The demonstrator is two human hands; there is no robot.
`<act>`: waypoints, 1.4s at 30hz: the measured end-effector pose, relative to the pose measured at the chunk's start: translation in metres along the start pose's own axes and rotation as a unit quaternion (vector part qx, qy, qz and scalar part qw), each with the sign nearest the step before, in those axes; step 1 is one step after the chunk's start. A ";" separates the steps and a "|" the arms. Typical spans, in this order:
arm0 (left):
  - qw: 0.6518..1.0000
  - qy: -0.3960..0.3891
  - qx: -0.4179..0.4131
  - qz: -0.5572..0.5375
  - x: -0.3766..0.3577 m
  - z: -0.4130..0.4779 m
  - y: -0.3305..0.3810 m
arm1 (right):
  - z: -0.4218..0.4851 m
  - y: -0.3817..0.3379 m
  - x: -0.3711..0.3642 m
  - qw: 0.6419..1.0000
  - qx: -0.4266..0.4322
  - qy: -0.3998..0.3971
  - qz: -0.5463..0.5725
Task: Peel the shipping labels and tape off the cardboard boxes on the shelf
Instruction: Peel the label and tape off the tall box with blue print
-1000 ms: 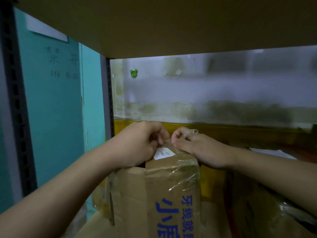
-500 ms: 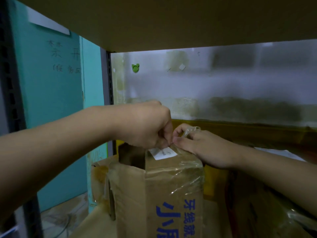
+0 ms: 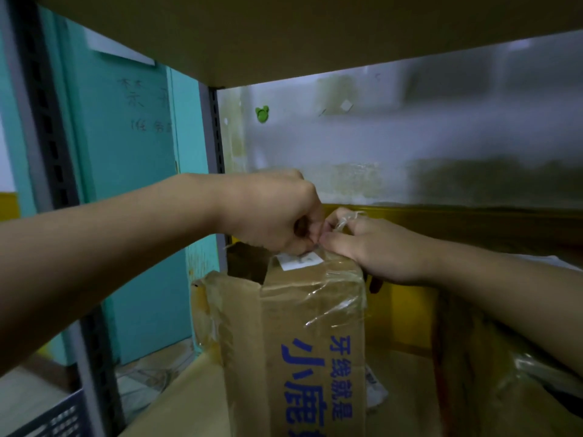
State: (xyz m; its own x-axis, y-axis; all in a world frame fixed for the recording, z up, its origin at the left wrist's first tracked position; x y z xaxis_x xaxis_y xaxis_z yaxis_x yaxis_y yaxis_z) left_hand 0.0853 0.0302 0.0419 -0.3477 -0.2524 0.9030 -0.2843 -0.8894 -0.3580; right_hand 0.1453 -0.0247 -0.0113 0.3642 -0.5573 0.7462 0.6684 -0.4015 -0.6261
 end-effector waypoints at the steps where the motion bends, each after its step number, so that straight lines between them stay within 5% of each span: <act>1: 1.000 -0.002 0.001 0.000 -0.001 0.001 0.000 | 0.000 0.000 0.000 1.000 0.000 0.000 -0.002; 11: 0.995 -0.046 0.035 -0.083 -0.012 -0.007 -0.019 | 0.002 -0.006 -0.001 0.999 0.022 0.007 -0.036; 16: 0.976 -0.029 0.038 -0.210 -0.022 -0.027 -0.034 | -0.003 -0.007 0.000 1.000 0.024 0.009 -0.016; 29: 0.969 0.087 0.032 -0.228 -0.023 -0.041 -0.039 | -0.010 -0.010 0.008 0.997 0.033 0.037 -0.059; 42: 0.975 0.052 0.046 -0.211 -0.010 -0.046 -0.022 | -0.008 -0.011 0.006 0.997 0.023 0.031 -0.061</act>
State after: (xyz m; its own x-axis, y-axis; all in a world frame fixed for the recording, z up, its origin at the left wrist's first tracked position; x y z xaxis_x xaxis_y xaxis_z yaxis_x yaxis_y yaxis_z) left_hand 0.0536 0.0704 0.0300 -0.3070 0.1796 0.9346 -0.3422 -0.9372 0.0677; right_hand 0.1349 -0.0297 -0.0016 0.2390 -0.5505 0.7999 0.7349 -0.4359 -0.5196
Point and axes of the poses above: each hand's wrist, its own z-axis towards the middle knuckle, its own x-axis out of the back of the hand, y = z × x, the point moved 9 cm from there along z, towards the middle knuckle, and after that the axes turned 6 degrees about z, right-handed, at the moved point
